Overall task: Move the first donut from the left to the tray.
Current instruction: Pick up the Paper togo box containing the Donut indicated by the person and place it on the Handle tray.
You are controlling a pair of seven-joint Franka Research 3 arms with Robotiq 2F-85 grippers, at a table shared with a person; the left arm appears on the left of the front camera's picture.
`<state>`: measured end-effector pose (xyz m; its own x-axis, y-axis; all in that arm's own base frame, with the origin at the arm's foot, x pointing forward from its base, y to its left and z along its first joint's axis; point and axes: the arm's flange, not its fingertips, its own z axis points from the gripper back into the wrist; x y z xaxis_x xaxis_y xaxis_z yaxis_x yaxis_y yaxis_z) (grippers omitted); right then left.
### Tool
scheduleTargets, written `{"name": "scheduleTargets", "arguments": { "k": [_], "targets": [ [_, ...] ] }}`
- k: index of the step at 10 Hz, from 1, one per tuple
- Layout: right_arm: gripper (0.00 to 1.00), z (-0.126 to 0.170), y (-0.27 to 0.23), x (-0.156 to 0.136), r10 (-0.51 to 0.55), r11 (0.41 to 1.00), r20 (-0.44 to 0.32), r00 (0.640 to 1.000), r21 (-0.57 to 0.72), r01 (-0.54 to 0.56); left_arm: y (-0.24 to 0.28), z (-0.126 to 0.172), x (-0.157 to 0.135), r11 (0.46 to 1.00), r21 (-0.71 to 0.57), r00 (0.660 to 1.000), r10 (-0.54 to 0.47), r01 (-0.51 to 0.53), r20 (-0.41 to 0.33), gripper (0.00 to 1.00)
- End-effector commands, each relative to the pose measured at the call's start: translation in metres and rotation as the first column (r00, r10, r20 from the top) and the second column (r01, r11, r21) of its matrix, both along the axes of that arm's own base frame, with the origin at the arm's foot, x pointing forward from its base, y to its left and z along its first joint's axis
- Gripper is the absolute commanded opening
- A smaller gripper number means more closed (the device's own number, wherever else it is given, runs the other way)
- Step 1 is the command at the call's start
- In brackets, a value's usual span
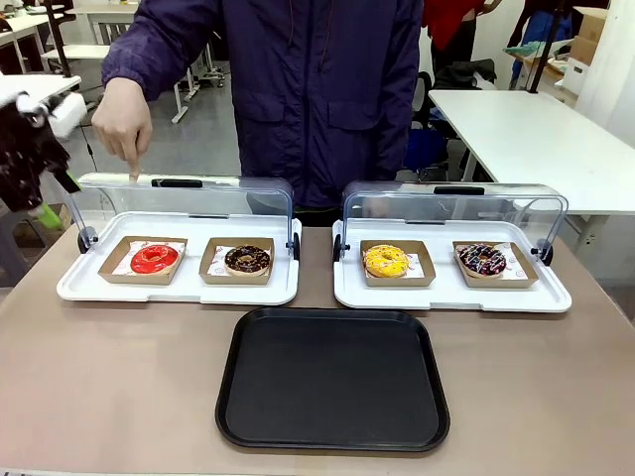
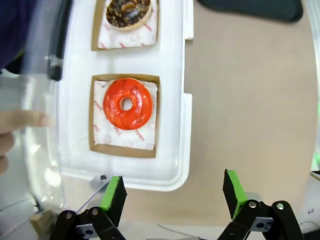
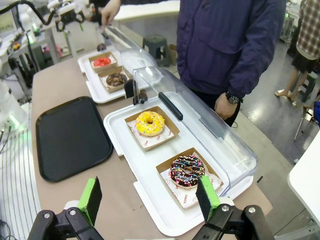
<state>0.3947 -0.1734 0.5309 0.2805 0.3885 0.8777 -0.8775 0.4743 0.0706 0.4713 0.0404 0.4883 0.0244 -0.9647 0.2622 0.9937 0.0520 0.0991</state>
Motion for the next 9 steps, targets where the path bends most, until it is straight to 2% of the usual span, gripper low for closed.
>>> {"name": "scheduleTargets", "arguments": {
  "k": [1, 3, 5, 6, 7, 9],
  "targets": [
    [1.00, 0.000, 0.000, 0.002, 0.010, 1.000, 0.033, 0.999, 0.017, -0.011, -0.010, -0.030, -0.003, 1.000, 0.020, 0.999, 0.020, -0.020, 0.027, 1.00],
    [1.00, 0.000, 0.000, 0.002, 0.010, 1.000, 0.033, 0.999, 0.017, -0.011, -0.017, -0.064, 0.004, 0.999, 0.048, 0.998, 0.019, -0.022, 0.060, 1.00],
    [1.00, 0.000, 0.000, 0.002, 0.010, 1.000, 0.033, 0.999, 0.017, -0.011, -0.021, -0.086, 0.015, 0.997, 0.075, 0.999, 0.003, -0.006, 0.045, 1.00],
    [1.00, 0.000, 0.000, 0.002, 0.010, 1.000, 0.033, 0.999, 0.017, -0.011, -0.021, -0.090, 0.021, 0.999, 0.049, 0.999, 0.009, -0.010, 0.031, 1.00],
    [1.00, 0.000, 0.000, 0.002, 0.010, 1.000, 0.033, 0.999, 0.017, -0.011, -0.021, -0.082, 0.010, 0.999, 0.051, 0.999, 0.009, -0.011, 0.044, 1.00],
    [1.00, 0.000, 0.000, 0.002, 0.010, 1.000, 0.033, 0.999, 0.017, -0.011, -0.021, -0.082, 0.010, 0.999, 0.051, 0.999, 0.009, -0.011, 0.044, 1.00]
  ]
}}
